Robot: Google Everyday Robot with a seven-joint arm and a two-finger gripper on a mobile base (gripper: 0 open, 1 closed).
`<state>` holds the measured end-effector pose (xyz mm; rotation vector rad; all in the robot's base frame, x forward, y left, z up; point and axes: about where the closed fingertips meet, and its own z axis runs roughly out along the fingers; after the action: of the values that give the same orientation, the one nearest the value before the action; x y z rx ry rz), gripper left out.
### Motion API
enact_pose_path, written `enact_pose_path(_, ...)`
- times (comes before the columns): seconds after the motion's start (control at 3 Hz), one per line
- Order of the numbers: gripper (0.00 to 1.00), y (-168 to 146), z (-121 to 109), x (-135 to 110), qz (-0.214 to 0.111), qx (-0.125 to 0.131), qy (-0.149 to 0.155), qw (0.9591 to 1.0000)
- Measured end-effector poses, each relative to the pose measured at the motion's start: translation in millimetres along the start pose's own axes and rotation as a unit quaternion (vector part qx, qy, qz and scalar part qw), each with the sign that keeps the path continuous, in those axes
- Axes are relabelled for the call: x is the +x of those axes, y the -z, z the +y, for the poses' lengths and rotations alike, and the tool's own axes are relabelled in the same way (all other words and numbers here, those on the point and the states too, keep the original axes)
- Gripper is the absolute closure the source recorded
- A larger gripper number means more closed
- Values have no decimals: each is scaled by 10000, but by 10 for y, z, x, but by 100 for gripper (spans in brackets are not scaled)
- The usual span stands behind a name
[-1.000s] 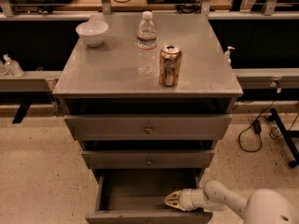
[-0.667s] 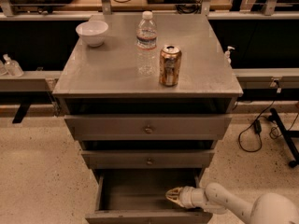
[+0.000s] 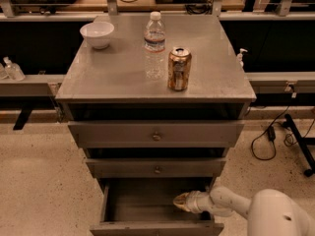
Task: Open bottom drawer
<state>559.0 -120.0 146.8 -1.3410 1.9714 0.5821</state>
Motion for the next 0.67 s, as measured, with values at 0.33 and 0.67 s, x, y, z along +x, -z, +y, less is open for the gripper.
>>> enact_pose_path(0.33,100,-203,124,26,131,-692,172,9974)
enact_pose_path(0.67,100,-302,315,9,27,-1358,450,9897)
